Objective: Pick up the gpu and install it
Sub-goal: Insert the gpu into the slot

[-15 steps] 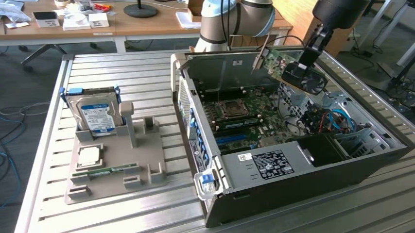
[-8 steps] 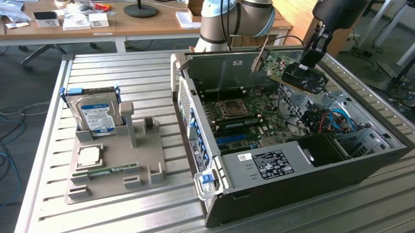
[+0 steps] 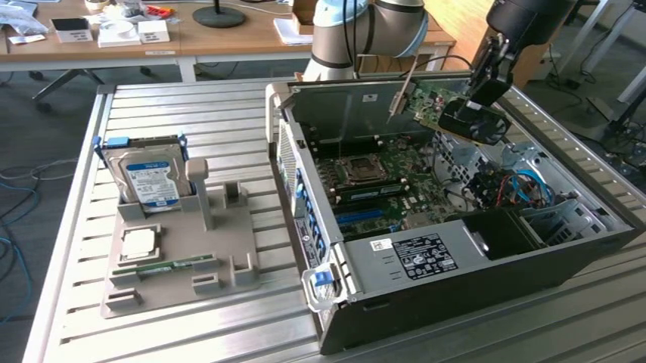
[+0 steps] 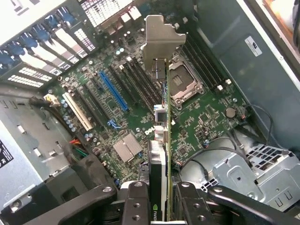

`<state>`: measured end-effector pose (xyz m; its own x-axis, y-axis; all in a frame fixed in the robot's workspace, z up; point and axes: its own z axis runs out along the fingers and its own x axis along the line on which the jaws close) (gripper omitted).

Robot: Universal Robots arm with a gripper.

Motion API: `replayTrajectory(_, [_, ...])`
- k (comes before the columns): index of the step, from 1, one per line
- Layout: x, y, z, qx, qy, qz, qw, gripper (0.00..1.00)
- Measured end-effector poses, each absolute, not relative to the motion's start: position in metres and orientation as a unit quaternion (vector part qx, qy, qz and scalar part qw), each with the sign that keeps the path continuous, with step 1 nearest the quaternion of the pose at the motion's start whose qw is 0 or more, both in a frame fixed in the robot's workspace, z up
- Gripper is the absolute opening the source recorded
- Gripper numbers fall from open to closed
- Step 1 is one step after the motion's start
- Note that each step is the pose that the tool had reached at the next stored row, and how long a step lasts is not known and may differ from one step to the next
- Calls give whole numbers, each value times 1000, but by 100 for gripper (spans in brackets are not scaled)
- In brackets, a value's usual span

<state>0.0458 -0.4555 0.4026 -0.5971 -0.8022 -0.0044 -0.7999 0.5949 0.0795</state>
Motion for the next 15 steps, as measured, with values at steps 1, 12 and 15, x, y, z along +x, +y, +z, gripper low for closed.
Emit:
replayTrajectory(1, [46, -455, 403, 449, -893, -37, 16, 27])
replayTrajectory(12, [46, -455, 403, 450, -892, -37, 16, 27])
replayTrajectory(15, [46, -455, 403, 454, -890, -36, 16, 27])
